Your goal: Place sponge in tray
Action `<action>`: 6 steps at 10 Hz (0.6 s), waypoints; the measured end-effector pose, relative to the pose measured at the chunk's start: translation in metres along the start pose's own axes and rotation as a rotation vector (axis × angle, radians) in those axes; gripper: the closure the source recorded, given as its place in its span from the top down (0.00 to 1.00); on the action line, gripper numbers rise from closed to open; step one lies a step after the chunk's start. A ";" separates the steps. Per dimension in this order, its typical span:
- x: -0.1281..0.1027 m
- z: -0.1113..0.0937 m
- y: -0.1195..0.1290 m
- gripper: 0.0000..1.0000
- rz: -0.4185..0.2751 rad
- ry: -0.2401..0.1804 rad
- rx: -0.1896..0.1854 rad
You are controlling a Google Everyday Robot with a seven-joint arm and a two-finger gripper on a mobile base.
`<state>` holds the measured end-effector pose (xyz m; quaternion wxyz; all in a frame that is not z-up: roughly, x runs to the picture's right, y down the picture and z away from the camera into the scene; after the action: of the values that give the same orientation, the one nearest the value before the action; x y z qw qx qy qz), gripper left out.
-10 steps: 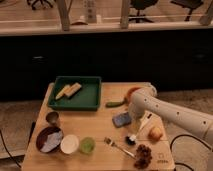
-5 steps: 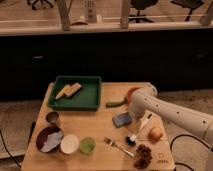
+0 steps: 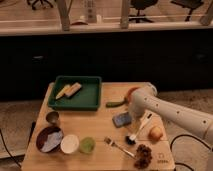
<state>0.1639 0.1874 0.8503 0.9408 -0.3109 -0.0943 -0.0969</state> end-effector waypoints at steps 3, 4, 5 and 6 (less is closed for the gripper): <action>-0.006 -0.022 -0.001 0.80 -0.031 -0.005 0.003; -0.008 -0.023 -0.002 0.80 -0.039 -0.005 0.003; -0.009 -0.024 -0.002 0.80 -0.047 -0.007 0.001; -0.010 -0.023 -0.004 0.80 -0.054 -0.009 0.001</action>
<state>0.1563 0.1717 0.8317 0.9375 -0.3083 -0.1069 -0.1207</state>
